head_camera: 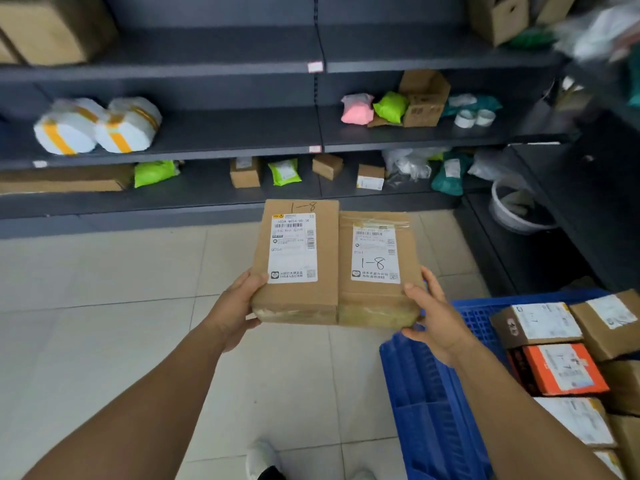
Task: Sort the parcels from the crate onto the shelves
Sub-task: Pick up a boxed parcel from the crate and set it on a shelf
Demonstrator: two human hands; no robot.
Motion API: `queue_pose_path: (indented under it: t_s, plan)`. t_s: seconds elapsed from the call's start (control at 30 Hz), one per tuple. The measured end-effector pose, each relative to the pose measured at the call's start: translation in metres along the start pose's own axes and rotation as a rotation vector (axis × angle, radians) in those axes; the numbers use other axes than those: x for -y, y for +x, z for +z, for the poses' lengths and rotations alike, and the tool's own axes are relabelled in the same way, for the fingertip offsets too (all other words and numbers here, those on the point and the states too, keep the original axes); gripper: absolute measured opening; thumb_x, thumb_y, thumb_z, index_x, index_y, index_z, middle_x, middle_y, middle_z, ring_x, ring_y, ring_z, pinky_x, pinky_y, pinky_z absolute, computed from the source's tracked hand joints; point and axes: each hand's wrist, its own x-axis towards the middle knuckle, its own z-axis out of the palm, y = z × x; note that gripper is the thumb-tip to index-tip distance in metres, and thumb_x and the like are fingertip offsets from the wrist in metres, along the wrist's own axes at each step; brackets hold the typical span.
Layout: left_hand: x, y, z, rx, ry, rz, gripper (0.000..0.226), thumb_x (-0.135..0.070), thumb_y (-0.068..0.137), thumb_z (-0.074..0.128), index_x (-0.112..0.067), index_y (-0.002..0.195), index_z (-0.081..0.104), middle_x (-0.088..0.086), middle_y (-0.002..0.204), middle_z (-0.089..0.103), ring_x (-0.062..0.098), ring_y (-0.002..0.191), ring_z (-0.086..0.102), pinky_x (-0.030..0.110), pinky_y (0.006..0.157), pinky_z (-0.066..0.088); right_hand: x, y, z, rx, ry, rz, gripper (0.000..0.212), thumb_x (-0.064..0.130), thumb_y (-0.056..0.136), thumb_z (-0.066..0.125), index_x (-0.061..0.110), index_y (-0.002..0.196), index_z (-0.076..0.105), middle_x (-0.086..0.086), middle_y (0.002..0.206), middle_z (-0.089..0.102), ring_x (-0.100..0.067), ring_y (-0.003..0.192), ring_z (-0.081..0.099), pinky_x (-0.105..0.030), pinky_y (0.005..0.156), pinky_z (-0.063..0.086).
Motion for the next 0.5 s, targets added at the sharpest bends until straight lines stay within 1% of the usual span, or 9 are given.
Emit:
queue_pose_path:
  t_s: [0.03,0.07,0.13,0.17,0.23,0.27,0.33,0.37,0.5]
  plan:
    - [-0.009,0.000,-0.015,-0.015,-0.002,0.013,0.031,-0.043,0.087,0.054,-0.035,0.116,0.062,-0.010,0.106,0.069,0.016,0.095,0.060,0.038,0.090,0.042,0.007,0.002,0.017,0.013,-0.002,-0.011,0.049,0.034,0.093,0.056,0.053,0.131,0.032,0.017,0.126,0.054,-0.013,0.109,0.056,-0.037,0.075,0.047]
    - [-0.018,-0.001,-0.030,-0.031,-0.003,0.026,0.033,-0.045,0.085,0.054,-0.035,0.116,0.063,-0.009,0.108,0.069,0.016,0.096,0.060,0.040,0.090,0.043,0.014,0.005,0.034,0.023,-0.009,-0.021,0.049,0.034,0.093,0.056,0.052,0.132,0.032,0.017,0.125,0.054,-0.013,0.109,0.055,-0.037,0.076,0.047]
    - [-0.037,-0.005,-0.059,-0.068,-0.007,0.058,0.041,-0.049,0.075,0.054,-0.035,0.112,0.064,-0.007,0.107,0.069,0.016,0.095,0.061,0.042,0.091,0.044,0.025,0.012,0.067,0.033,-0.022,-0.050,0.048,0.036,0.093,0.055,0.052,0.133,0.033,0.017,0.121,0.055,-0.014,0.107,0.055,-0.038,0.079,0.046]
    - [-0.045,-0.006,-0.074,-0.084,-0.010,0.075,0.042,-0.050,0.073,0.053,-0.034,0.111,0.063,-0.007,0.106,0.068,0.017,0.095,0.060,0.043,0.092,0.045,0.029,0.015,0.084,0.033,-0.034,-0.063,0.047,0.037,0.093,0.055,0.052,0.133,0.034,0.017,0.120,0.055,-0.015,0.106,0.055,-0.041,0.083,0.046]
    - [-0.059,-0.006,-0.104,-0.118,-0.022,0.107,0.036,-0.048,0.081,0.054,-0.032,0.113,0.060,-0.004,0.107,0.067,0.019,0.096,0.060,0.045,0.093,0.045,0.036,0.024,0.116,0.047,-0.051,-0.084,0.045,0.041,0.092,0.055,0.054,0.131,0.035,0.017,0.120,0.054,-0.017,0.108,0.054,-0.047,0.090,0.044]
    - [-0.064,-0.005,-0.118,-0.139,-0.034,0.119,0.032,-0.045,0.088,0.053,-0.031,0.117,0.056,-0.003,0.110,0.065,0.019,0.097,0.059,0.045,0.091,0.045,0.039,0.028,0.132,0.058,-0.053,-0.091,0.042,0.042,0.092,0.055,0.056,0.127,0.037,0.018,0.120,0.054,-0.019,0.109,0.054,-0.048,0.091,0.044]
    - [-0.074,-0.004,-0.146,-0.180,-0.062,0.139,0.030,-0.041,0.094,0.051,-0.030,0.122,0.050,-0.001,0.112,0.063,0.021,0.098,0.059,0.042,0.084,0.047,0.047,0.035,0.164,0.081,-0.060,-0.109,0.034,0.046,0.088,0.059,0.062,0.113,0.043,0.019,0.118,0.055,-0.021,0.110,0.055,-0.048,0.089,0.046]
    - [-0.078,-0.004,-0.158,-0.196,-0.076,0.149,0.029,-0.041,0.094,0.051,-0.029,0.121,0.050,-0.001,0.110,0.062,0.021,0.096,0.059,0.040,0.082,0.047,0.051,0.038,0.180,0.091,-0.060,-0.120,0.032,0.046,0.088,0.060,0.063,0.110,0.045,0.019,0.117,0.056,-0.022,0.110,0.056,-0.047,0.087,0.047]
    - [-0.094,-0.003,-0.200,-0.212,-0.125,0.188,0.021,-0.040,0.096,0.051,-0.028,0.112,0.054,-0.002,0.103,0.062,0.019,0.089,0.058,0.036,0.081,0.044,0.066,0.051,0.237,0.114,-0.051,-0.154,0.029,0.038,0.092,0.056,0.055,0.115,0.050,0.014,0.113,0.061,-0.026,0.106,0.059,-0.039,0.076,0.049]
